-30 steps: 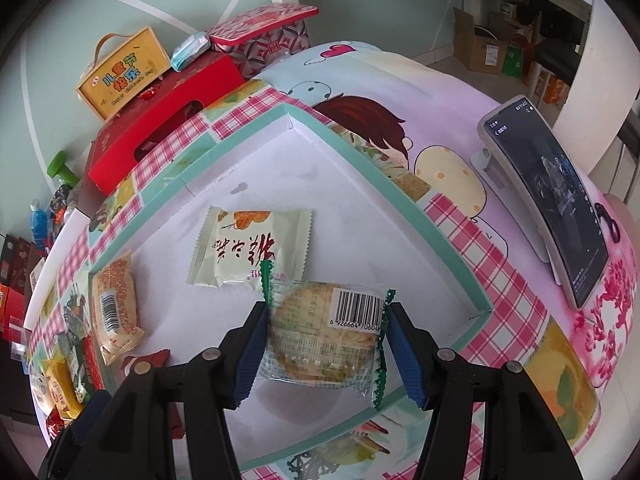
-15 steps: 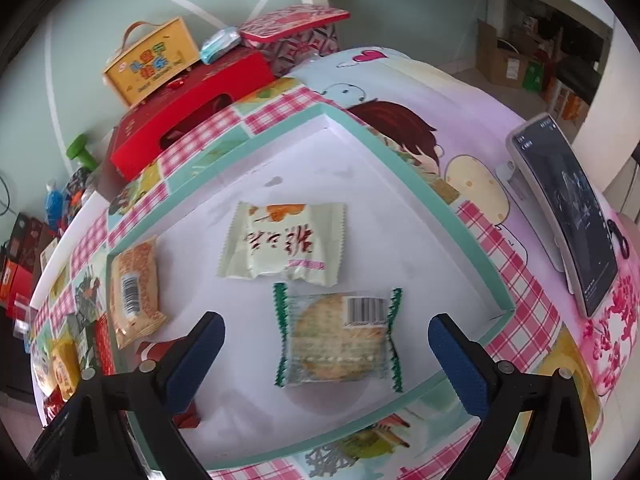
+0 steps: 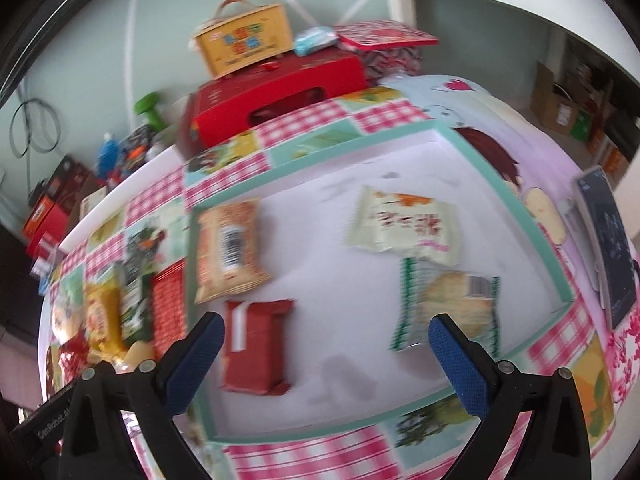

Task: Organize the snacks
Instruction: 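Move the left tool back over the snacks toward the pink bag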

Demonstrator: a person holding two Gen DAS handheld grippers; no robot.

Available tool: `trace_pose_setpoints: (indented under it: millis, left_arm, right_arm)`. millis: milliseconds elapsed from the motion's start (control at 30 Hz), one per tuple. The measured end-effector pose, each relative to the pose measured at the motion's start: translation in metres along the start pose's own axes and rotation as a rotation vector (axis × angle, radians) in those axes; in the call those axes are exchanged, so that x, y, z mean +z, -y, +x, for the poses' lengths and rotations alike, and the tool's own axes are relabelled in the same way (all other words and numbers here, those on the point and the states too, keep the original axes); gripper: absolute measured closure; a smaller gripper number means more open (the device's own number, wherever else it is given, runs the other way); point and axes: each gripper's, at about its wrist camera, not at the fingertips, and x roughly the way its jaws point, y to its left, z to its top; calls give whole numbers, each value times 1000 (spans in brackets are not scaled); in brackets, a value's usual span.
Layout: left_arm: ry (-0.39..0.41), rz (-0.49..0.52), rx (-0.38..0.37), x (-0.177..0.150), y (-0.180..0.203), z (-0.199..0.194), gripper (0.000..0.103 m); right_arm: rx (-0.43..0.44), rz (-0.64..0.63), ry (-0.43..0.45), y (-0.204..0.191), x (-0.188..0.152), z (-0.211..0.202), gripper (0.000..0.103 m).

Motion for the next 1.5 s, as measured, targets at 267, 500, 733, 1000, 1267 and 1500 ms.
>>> trace_pose_setpoints:
  millis: [267,500,733,1000,1267,1500]
  left_arm:
    - [39,-120,41,5,-56,-16,20]
    - [24,-190,39,2,-85,-15,20]
    - [-12,-190,22,1,-87,-6,20]
    - [-60,-190,21,-3,-88,8,20]
    - [-113,-135,-12,-4,-64,29,20]
    - [-106,-96,-28,6,-43,43,20]
  right_arm:
    - [89,-168,-1,-68,-22,-4,0]
    - [163,-259,-32,-110,-38,-1,0]
    - [190,-328,-82,-135,-53,8,0]
    - [169,-376,-111,-146,-60,20,0]
    - [98,-299,-91,-123,-49,23,0]
    - [38,-205,-70,-88,-34,21,0]
